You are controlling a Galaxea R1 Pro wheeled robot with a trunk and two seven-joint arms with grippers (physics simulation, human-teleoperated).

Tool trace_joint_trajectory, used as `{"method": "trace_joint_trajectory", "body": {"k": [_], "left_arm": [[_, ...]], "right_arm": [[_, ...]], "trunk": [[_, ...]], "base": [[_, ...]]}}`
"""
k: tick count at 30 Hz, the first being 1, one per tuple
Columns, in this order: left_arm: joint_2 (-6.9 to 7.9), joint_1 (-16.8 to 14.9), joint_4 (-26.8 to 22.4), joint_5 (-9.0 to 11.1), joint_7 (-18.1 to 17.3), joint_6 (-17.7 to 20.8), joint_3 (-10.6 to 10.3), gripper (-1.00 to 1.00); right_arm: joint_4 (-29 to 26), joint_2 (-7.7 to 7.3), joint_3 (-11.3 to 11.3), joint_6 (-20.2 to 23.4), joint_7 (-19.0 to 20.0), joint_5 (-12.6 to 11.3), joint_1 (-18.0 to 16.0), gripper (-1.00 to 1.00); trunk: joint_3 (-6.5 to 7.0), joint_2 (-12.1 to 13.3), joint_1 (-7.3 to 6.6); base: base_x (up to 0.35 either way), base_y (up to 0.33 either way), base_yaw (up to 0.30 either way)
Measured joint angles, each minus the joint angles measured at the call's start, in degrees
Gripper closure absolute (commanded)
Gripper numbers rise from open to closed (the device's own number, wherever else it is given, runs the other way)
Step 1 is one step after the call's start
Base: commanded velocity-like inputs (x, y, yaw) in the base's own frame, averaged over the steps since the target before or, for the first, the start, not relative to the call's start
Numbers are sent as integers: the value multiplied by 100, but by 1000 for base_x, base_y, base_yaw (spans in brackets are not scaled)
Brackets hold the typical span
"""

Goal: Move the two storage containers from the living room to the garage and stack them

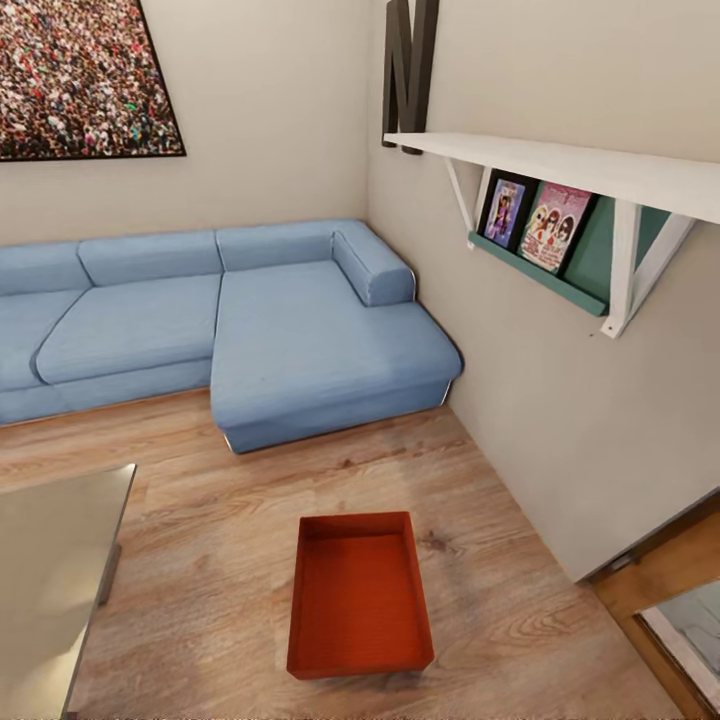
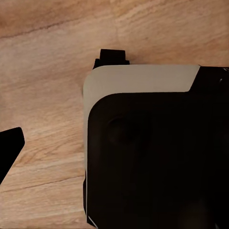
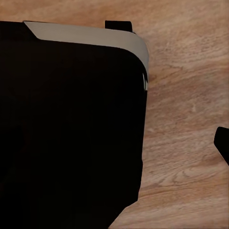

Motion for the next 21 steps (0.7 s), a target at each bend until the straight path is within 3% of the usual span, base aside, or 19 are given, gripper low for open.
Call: {"method": "trace_joint_trajectory", "body": {"k": [21], "left_arm": [[-2, 1, 0, 0, 1, 0, 0, -100]], "right_arm": [[0, -3, 3, 0, -2, 0, -3, -100]], "trunk": [[-196, 0, 0]], "base": [[0, 0, 0]]}}
